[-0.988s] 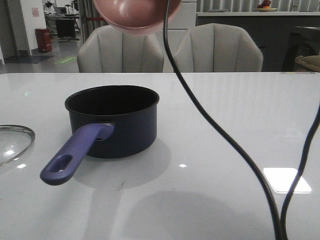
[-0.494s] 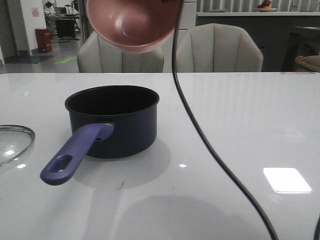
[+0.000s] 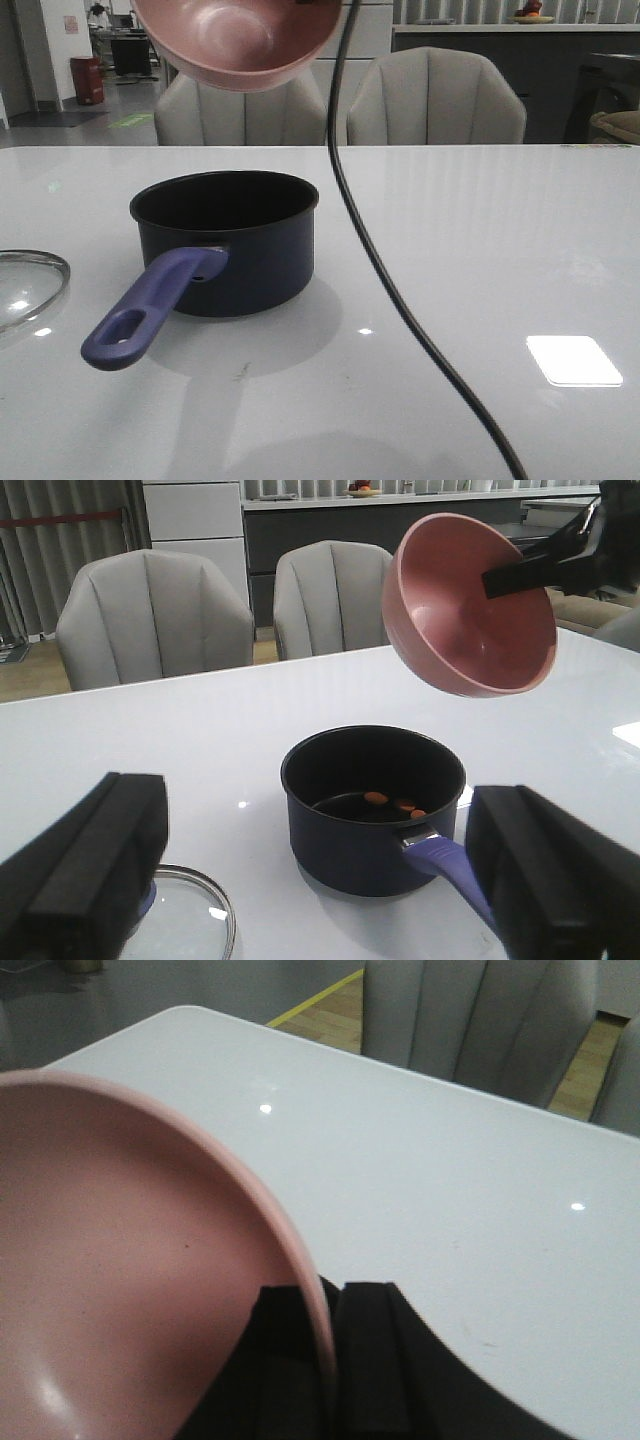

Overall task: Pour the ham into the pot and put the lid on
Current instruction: 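Carry the empty pink bowl back and lower it onto the table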

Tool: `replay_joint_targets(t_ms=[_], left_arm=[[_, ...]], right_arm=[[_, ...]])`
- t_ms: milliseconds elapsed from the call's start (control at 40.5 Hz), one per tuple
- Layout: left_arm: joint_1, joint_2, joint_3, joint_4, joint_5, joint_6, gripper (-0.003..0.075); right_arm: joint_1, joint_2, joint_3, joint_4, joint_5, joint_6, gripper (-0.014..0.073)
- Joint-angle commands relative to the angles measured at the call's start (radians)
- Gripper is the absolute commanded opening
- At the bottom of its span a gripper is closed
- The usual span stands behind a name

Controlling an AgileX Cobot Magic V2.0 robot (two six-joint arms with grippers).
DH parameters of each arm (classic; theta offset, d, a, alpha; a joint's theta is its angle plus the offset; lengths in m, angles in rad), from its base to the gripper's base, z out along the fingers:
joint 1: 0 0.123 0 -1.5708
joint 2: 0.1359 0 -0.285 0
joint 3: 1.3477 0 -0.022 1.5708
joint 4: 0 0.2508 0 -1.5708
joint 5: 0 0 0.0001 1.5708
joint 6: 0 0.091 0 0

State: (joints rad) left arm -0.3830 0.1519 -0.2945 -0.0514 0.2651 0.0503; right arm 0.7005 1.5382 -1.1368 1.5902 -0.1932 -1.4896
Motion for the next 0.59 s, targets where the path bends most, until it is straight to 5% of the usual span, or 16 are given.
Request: replay_joint_targets(t_ms=[0,247,568], left_arm=[[-0.009,0.010,-0.027,-0.005,-0.082,-0.008,0.0637],[-0.009,0.010,-0.027,-0.005,-0.082,-0.008,0.0637],[-0.009,0.010,-0.027,-0.005,-0.078,-0.008,0.0637]], right_arm=[[-0.022,-0.054,-0.004,-0.159,0.092,0.176,0.0132],[-0.129,-0.065,0.001,-0.802,0.368,0.898,0.0132],[-0.312,-0.128,0.002,-1.277,0.640,1.362,0.0132]])
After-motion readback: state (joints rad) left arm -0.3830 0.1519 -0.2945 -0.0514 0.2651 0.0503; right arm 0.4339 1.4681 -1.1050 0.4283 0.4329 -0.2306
